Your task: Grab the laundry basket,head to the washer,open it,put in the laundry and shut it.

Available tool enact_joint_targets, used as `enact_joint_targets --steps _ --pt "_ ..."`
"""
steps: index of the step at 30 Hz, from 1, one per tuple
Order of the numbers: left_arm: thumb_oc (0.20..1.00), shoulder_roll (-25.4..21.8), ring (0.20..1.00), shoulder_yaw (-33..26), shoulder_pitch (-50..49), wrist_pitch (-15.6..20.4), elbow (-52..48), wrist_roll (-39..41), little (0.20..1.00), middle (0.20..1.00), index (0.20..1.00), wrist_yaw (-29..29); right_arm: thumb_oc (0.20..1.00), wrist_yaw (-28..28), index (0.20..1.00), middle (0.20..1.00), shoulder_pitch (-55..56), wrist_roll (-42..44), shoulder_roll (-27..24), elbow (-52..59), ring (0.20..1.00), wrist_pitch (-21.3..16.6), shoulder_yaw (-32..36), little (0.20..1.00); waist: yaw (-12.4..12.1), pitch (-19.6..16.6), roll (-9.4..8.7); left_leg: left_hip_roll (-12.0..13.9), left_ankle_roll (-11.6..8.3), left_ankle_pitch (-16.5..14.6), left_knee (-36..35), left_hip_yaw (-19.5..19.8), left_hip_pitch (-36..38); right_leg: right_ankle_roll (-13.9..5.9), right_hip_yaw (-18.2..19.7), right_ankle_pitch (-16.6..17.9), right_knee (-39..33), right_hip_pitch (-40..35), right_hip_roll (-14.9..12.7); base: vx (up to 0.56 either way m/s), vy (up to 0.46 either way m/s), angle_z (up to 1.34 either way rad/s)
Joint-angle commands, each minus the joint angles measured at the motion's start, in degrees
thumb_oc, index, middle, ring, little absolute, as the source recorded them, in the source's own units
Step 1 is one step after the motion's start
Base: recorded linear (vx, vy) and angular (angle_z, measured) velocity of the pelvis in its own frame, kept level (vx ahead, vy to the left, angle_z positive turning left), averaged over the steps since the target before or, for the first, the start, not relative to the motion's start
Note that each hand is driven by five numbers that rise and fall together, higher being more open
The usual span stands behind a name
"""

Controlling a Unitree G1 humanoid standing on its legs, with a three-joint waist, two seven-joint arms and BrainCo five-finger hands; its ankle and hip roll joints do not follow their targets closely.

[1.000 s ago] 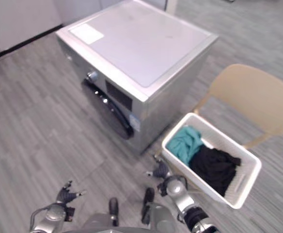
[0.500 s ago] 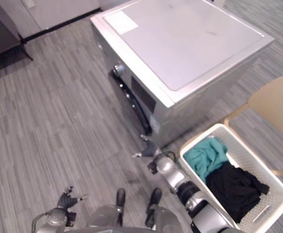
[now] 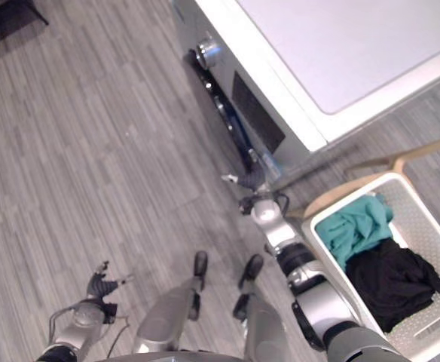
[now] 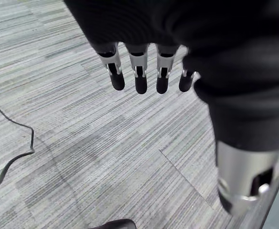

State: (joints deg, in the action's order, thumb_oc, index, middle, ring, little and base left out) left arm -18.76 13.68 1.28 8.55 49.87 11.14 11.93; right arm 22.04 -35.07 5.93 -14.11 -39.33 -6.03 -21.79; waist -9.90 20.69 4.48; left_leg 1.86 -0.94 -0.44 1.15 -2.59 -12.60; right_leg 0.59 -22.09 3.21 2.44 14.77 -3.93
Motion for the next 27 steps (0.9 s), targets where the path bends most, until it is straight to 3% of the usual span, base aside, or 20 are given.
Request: enact_joint_targets --steps 1,6,10,14,17,19,24,27 --pt "1.0 -2.7 1.0 2.6 2.3 2.2 -0.1 2.8 1.0 1.0 1.0 1.9 1.0 -0.6 1.0 1.0 -5.8 5.0 0.8 -2.8 1.0 -2.2 -0.4 1.0 -2.5 0.5 -1.35 -2.8 -0.86 0.7 0.0 2.2 -2.6 -6.58 2.7 -6.3 1.5 -0.6 -5.3 0.08 -0.027 0.09" --pt "1.0 -3.3 1.0 3.1 3.7 2.0 0.8 3.7 1.0 1.0 1.0 1.5 1.0 -3.7 1.0 1.0 -8.7 7.2 1.5 -4.1 1.0 -1.8 -4.0 1.0 -3.7 1.2 -1.13 -3.3 -1.1 0.9 0.4 3.1 -3.9 -6.55 1.8 -6.5 2.0 0.0 -5.8 0.0 0.0 0.2" --pt "1.0 -3.8 1.0 3.0 4.6 1.4 3.1 4.1 1.0 1.0 1.0 1.1 1.0 -8.9 1.0 1.0 -10.6 6.0 4.1 -0.2 1.0 -1.0 -11.8 1.0 -5.3 1.9 -2.14 -3.4 -1.02 0.7 1.2 4.3 -4.7 -6.65 1.0 -6.6 2.6 0.1 -6.2 0.03 -0.016 0.16" --pt "1.0 -4.2 1.0 3.6 5.6 1.1 4.2 4.7 1.0 1.0 1.0 0.9 1.0 -11.2 1.0 1.0 -12.1 9.4 7.3 3.9 1.0 -1.7 -15.3 1.0 -6.5 2.6 -2.67 -3.7 -1.14 0.3 2.4 5.3 -5.5 -6.5 0.2 -7.1 3.4 0.2 -6.4 0.01 -0.042 0.11" --pt "1.0 -4.7 1.0 5.1 7.9 1.4 4.9 5.3 1.0 1.0 1.0 1.4 1.0 -14.3 1.0 1.0 -17.2 16.9 13.3 10.7 1.0 -5.2 -17.4 1.0 -8.8 3.6 -2.56 -4.5 -1.3 -0.2 4.5 7.0 -7.2 -6.22 -1.4 -7.6 5.3 0.5 -6.9 0.01 -0.082 0.37" --pt "1.0 -4.8 1.0 5.2 8.4 1.8 4.6 5.9 1.0 1.0 1.0 1.7 1.0 -13.3 1.0 1.0 -19.5 17.5 14.5 13.9 1.0 -7.1 -17.2 1.0 -9.8 3.7 -2.15 -4.9 -1.46 -0.3 5.2 7.8 -7.8 -6.22 -2.3 -7.9 5.6 0.4 -7.0 0.02 -0.059 0.52" --pt "1.0 -4.8 1.0 4.0 8.0 2.0 4.5 6.8 1.0 1.0 1.0 1.7 1.0 -11.0 1.0 1.0 -20.3 14.4 12.0 14.3 1.0 -7.4 -15.7 1.0 -10.6 3.3 -1.68 -5.1 -1.8 -0.1 4.8 8.9 -8.0 -6.26 -3.8 -8.1 4.9 -0.5 -6.9 0.01 -0.029 0.53" --pt "1.0 -5.5 1.0 2.3 6.9 1.6 3.8 5.2 1.0 1.0 1.0 1.6 1.0 -10.0 1.0 1.0 -17.8 12.4 6.3 12.5 1.0 -5.3 -14.2 1.0 -9.7 3.6 -2.5 -4.6 -1.95 0.0 4.2 8.0 -7.6 -6.44 -3.4 -7.6 4.4 -0.7 -6.7 -0.01 0.018 0.3"
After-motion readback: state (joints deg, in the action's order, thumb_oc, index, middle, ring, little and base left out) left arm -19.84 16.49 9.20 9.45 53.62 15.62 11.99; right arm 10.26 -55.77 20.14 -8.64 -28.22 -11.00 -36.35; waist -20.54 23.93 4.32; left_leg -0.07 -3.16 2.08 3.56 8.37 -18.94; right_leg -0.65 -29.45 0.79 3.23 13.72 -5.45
